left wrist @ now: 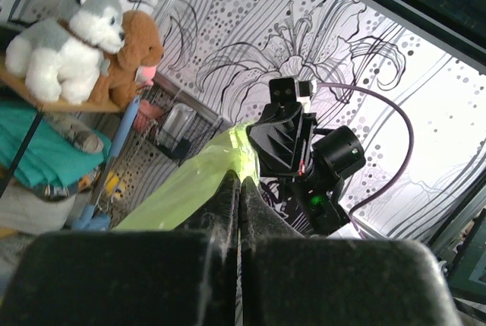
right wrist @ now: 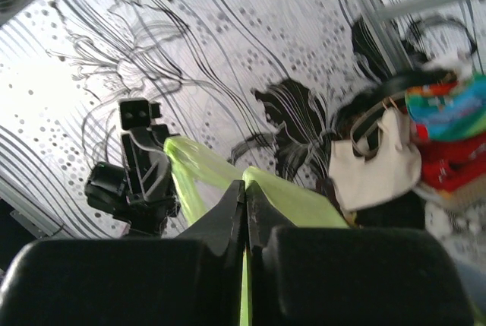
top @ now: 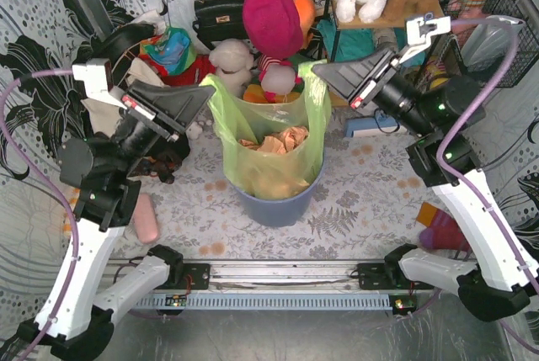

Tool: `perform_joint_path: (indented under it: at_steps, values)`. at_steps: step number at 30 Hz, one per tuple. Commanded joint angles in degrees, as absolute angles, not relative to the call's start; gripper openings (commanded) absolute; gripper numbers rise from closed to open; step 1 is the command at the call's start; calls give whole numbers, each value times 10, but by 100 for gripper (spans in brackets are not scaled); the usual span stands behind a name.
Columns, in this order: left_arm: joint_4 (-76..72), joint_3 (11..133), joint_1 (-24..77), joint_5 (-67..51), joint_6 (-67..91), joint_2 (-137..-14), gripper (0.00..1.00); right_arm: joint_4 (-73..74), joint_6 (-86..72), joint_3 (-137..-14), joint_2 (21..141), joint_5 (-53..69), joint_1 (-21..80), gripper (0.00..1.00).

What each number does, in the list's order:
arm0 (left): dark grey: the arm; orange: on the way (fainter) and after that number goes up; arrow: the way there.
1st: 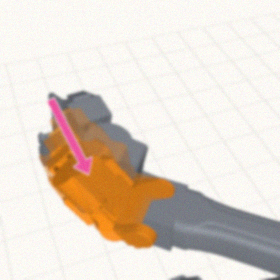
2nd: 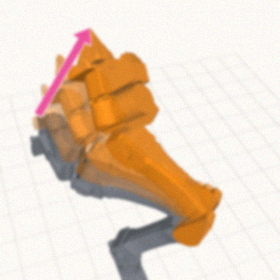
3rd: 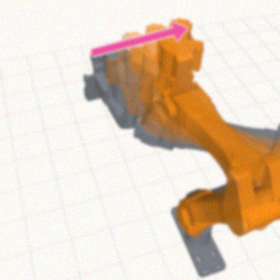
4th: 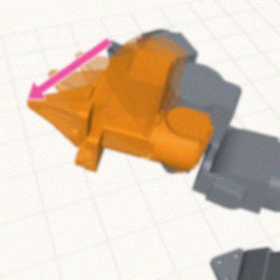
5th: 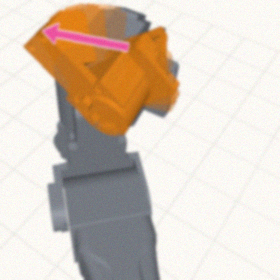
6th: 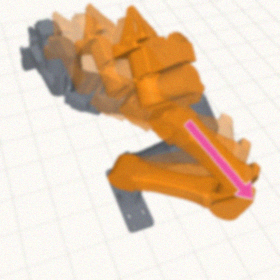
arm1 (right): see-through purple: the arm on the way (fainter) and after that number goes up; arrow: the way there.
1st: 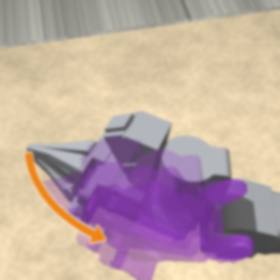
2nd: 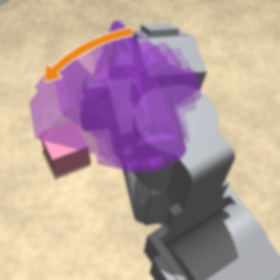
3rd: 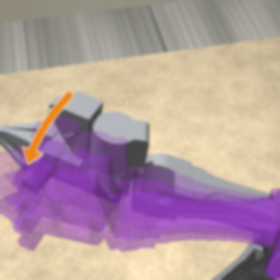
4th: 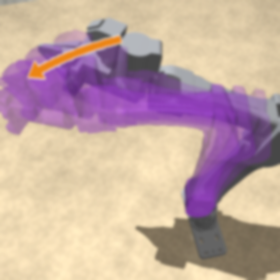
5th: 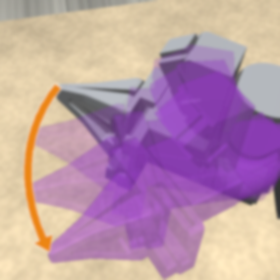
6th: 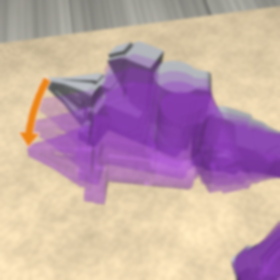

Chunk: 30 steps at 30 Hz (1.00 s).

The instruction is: Tie the trash bag

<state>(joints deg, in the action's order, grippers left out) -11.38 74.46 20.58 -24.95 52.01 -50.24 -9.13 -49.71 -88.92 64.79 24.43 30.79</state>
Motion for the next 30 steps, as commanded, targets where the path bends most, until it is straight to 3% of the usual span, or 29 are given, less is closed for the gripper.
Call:
perform_joint_path:
  at_steps: [1, 5, 12, 23, 30]
  values:
    - [-150, 664, 206, -229, 536, -463, 0, -132, -521, -782, 615, 235, 309, 0]
    - [-158, 670, 207, -228, 542, -468, 0, -140, -532, -798, 628, 238, 309, 0]
    - [-164, 810, 207, -274, 540, -536, 0, -137, -532, -945, 694, 281, 310, 0]
    - [-163, 655, 207, -233, 553, -459, 0, -168, -563, -741, 600, 231, 309, 0]
    - [-140, 745, 206, -251, 522, -497, 0, -152, -558, -845, 647, 256, 309, 0]
